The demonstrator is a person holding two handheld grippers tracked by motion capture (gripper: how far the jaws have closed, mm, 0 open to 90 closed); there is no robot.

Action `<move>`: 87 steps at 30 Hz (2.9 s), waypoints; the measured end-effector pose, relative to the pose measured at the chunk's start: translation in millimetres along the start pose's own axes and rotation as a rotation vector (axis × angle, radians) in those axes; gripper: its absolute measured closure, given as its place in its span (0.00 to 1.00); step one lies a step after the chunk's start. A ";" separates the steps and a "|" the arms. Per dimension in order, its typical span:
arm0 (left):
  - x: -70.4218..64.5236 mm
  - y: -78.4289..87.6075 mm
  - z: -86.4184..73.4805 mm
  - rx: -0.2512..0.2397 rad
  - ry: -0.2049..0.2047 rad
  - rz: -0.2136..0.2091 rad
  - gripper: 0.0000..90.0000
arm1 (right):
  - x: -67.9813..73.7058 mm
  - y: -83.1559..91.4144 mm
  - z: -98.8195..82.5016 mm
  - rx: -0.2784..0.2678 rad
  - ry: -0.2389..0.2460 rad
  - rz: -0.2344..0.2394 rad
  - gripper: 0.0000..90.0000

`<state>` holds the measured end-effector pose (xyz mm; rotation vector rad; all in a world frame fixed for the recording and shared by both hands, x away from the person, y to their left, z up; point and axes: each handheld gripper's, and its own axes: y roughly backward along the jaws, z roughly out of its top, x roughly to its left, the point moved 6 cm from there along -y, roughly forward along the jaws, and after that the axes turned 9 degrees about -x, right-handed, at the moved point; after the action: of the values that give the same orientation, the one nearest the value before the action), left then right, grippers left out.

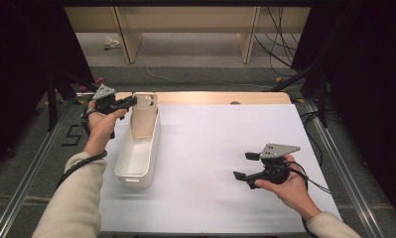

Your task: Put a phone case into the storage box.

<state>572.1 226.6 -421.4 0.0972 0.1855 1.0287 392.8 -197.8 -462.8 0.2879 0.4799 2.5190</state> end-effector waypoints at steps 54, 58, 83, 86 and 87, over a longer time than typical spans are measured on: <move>11.3 -10.7 -9.3 0.100 -0.072 0.125 0.84 | -0.1 -0.5 -0.7 0.003 -0.001 0.005 0.19; 10.8 -12.2 -9.4 0.112 -0.092 0.138 0.83 | -0.3 -0.5 -1.1 0.005 -0.002 0.005 0.19; 11.9 -14.2 -7.5 0.131 -0.086 0.165 0.81 | 0.0 -0.5 -1.1 0.006 -0.003 0.008 0.19; 12.2 -13.9 -6.4 0.134 -0.095 0.168 0.81 | 0.2 -0.5 -0.9 0.005 -0.003 0.008 0.19; 12.6 -13.5 -6.1 0.135 -0.096 0.170 0.81 | 0.2 -0.5 -1.0 0.006 -0.002 0.008 0.19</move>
<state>588.6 230.4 -430.9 0.2882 0.1608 1.1772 392.6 -197.6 -463.8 0.2958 0.4862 2.5254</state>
